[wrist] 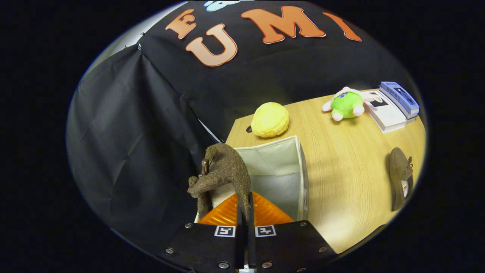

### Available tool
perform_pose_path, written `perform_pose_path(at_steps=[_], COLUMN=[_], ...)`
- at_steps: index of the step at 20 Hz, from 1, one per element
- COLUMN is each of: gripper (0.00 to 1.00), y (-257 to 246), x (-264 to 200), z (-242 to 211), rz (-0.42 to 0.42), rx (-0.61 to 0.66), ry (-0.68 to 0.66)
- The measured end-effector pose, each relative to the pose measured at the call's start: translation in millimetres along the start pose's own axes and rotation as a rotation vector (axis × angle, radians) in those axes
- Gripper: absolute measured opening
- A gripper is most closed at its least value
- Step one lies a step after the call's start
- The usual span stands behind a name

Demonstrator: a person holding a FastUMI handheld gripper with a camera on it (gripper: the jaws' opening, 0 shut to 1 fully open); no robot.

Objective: Open the storage box then place both shoes into the box .Put the left shoe in first, then the right shoe, with the right side of both shoes facing outward in a uniform manner.

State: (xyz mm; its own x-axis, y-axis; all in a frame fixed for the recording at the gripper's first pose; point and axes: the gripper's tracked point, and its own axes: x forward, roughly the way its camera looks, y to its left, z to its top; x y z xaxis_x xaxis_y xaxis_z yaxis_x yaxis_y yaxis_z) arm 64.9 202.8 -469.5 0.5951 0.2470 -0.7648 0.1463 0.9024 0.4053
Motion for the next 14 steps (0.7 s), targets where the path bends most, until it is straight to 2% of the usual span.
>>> perform_pose_path(at_steps=[4,7,12,14], gripper=[0.05,0.05,0.05,0.07], y=[-3.4,-14.5,-27.2,-20.7], x=[18.1,22.1,36.6,39.2], z=[-23.9,-33.8,-47.1,-53.0], rz=[-0.013,-0.062,-0.1,-0.088], rx=[0.092,0.143,0.205,0.232], ry=[0.043,0.059,0.115,0.135])
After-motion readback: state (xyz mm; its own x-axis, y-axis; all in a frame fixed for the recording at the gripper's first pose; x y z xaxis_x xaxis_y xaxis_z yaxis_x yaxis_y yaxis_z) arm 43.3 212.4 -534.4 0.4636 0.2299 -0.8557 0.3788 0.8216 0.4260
